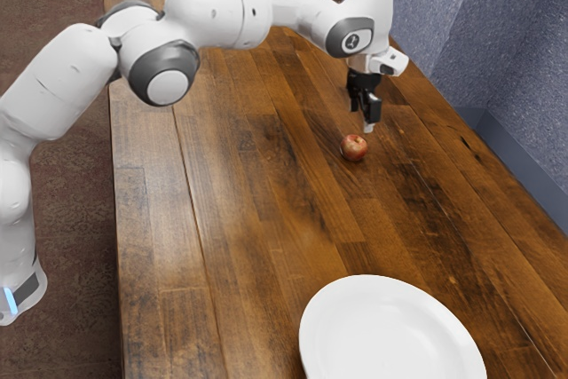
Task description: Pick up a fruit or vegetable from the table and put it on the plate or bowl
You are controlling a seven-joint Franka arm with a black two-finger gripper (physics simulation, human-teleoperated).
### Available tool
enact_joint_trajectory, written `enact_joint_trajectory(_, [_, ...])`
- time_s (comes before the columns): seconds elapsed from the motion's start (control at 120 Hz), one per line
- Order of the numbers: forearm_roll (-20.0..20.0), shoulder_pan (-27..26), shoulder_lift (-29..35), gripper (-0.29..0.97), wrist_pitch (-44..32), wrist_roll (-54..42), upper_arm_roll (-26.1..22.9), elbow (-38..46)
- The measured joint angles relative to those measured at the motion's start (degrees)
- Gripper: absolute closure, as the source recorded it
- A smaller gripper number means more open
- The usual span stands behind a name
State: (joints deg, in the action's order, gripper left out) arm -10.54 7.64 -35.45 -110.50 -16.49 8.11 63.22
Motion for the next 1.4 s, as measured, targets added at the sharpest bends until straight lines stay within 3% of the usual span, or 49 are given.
enact_joint_trajectory(0.417, [-1.0,0.2,-3.7,0.0,-6.7,-2.6,-1.4,-0.1])
enact_joint_trajectory(1.4, [-2.4,0.7,-3.5,0.0,-8.3,-5.1,-4.0,0.4])
